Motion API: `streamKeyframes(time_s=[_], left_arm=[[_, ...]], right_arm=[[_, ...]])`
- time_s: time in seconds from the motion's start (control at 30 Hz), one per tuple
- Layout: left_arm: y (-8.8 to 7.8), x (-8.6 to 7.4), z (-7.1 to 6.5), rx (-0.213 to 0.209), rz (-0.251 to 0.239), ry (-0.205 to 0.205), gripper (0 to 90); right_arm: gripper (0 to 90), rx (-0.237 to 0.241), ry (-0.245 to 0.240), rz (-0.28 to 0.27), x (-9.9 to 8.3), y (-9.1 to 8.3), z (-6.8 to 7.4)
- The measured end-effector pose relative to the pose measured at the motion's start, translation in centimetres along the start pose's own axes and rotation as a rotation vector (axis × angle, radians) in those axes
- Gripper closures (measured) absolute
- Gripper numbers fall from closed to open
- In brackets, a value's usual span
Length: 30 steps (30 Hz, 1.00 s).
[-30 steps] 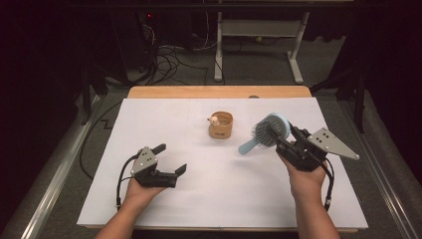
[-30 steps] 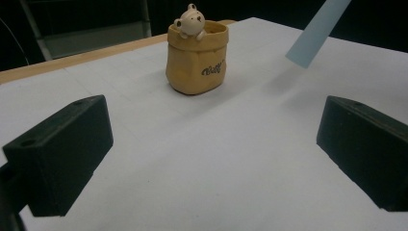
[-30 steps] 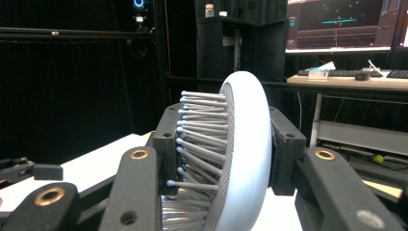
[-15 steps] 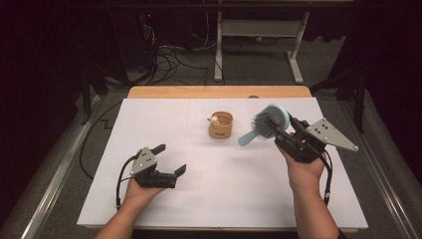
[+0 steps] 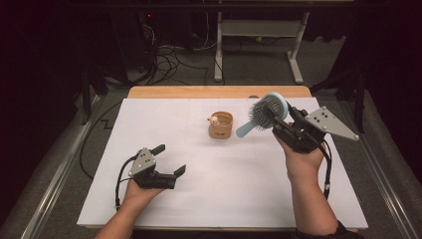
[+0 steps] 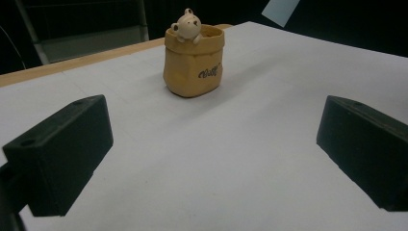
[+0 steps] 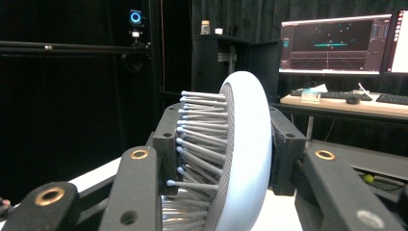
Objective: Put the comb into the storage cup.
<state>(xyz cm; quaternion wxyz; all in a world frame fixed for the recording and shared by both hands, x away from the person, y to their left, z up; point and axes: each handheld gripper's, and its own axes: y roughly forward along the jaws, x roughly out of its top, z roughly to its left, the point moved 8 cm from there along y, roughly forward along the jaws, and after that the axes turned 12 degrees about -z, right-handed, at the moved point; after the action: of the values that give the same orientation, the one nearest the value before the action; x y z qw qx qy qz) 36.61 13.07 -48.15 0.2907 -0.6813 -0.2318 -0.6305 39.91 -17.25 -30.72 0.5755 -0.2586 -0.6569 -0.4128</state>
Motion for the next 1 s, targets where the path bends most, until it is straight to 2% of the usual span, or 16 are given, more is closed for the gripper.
streamKeyframes(time_s=[0.17, 0.7, 1.0], left_arm=[[0.1, -0.2, -0.1, -0.005, 0.009, 0.010, 0.0], [0.1, -0.2, -0.2, -0.005, 0.013, 0.014, 0.0], [0.0, -0.2, 0.0, -0.002, 0.011, 0.015, 0.0]], right_arm=[[58.4, -0.009, -0.006, -0.013, 0.4, 0.7, 0.0], [58.5, -0.021, 0.022, -0.015, 0.1, 3.9, -0.6], [58.3, -0.024, 0.006, -0.015, 0.0, 5.9, -0.3]])
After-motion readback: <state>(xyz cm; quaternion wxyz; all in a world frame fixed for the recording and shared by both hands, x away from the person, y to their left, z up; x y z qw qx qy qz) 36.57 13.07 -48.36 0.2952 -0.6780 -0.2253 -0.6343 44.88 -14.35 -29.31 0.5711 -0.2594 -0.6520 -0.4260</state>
